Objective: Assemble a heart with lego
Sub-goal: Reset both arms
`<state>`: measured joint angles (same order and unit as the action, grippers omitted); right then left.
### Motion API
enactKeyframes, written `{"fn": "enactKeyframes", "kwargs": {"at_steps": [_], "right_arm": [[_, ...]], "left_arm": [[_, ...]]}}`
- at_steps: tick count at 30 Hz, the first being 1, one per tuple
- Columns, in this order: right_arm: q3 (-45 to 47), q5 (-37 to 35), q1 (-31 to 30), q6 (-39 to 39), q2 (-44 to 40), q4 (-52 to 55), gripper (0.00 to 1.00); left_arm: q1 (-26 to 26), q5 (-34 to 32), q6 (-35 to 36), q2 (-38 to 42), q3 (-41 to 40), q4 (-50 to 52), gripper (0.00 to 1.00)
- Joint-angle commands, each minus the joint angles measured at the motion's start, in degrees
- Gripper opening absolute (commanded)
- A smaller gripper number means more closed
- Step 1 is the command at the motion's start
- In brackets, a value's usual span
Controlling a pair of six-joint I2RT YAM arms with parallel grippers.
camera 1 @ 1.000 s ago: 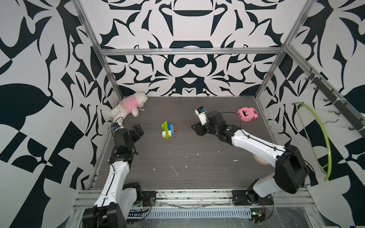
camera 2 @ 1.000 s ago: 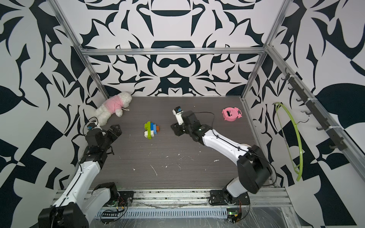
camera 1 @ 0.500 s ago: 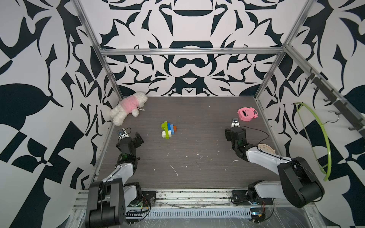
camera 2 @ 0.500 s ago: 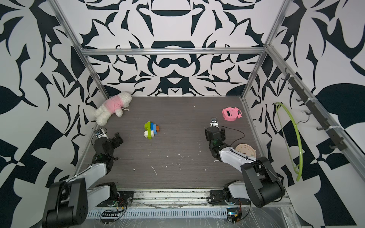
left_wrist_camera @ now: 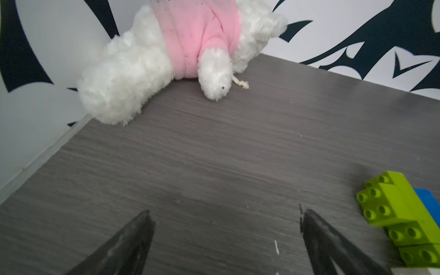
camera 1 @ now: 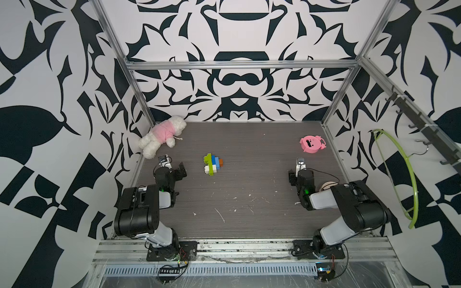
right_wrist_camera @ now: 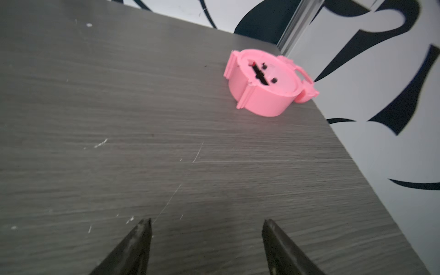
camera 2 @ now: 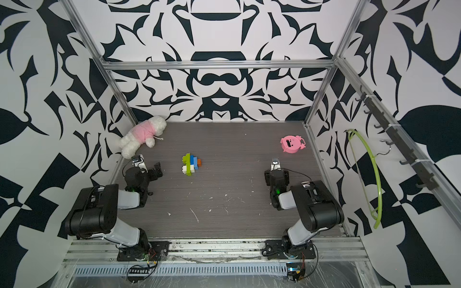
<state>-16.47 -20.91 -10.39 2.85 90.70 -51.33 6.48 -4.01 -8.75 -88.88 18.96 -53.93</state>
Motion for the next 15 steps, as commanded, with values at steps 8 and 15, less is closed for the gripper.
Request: {"fn": "enactKeyframes", "kwargs": {"at_steps": [8,15], "right_arm": [[-3.61,6.66,4.12,-3.14,-2.06,-1.01,0.78],[-3.63,6.49,4.12,-3.2,-2.1,-0.87,1.0]], "left_arm": [[0.02,3.77,1.92,0.28,3.1,3.71,0.99],[-0.28,3.65,2.51,0.1,3.22,3.71,0.99]]}}
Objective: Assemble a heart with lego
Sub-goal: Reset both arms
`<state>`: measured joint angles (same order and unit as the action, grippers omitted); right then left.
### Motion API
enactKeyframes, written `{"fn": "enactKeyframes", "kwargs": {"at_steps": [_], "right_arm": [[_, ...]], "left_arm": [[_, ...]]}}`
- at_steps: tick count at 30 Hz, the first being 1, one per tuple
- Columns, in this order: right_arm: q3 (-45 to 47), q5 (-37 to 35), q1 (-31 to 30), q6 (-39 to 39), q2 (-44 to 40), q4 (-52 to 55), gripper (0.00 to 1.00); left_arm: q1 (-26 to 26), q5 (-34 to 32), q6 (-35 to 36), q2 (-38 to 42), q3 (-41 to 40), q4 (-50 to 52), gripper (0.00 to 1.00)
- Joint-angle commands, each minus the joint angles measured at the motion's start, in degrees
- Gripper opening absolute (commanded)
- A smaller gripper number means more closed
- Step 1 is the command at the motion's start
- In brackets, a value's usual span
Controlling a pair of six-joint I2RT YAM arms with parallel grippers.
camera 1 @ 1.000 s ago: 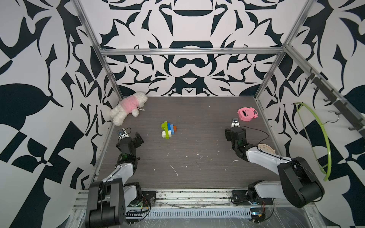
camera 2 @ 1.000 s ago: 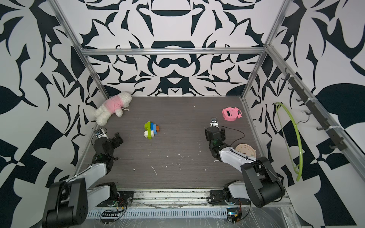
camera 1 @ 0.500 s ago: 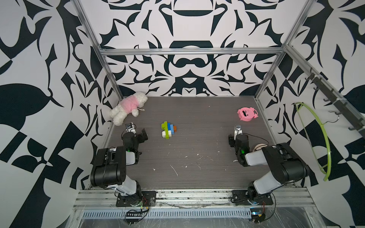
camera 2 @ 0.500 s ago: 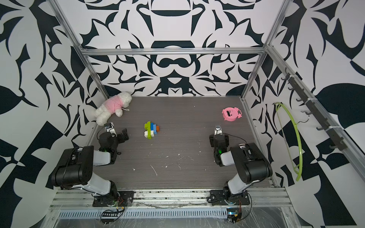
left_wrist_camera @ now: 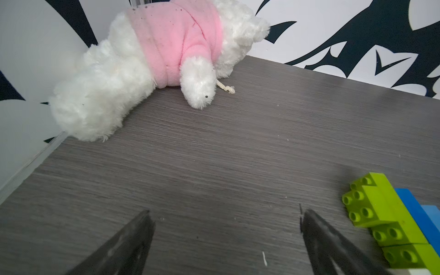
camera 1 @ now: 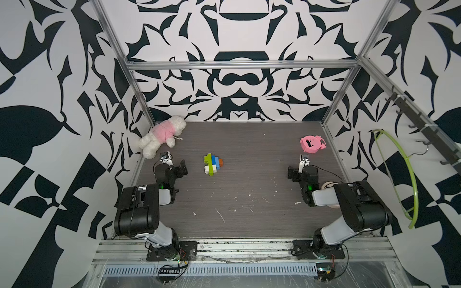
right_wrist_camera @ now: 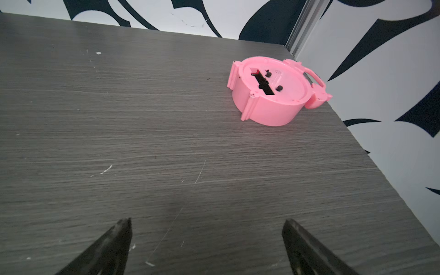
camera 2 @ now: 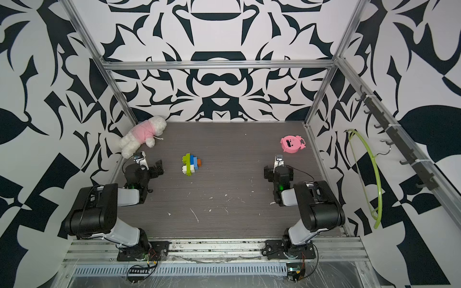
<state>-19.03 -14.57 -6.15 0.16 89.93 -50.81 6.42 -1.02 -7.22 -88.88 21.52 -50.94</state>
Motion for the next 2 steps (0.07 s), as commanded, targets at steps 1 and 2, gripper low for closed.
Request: {"fn": "enactKeyframes", "kwargs": {"at_steps": [1,2], "right_arm": [[-1.1,0.15,-0.16,-0.47,-1.31,-1.36,1.0],[-1.08,0.15,-0.16,-0.48,-1.33,-1.37,1.0]], "left_arm": [[-0.23,0.5,0.86,0.26,0.55,0.67,0.99],[-0.24,0.43,0.66,0.42,0.47,0.71,0.99]]}}
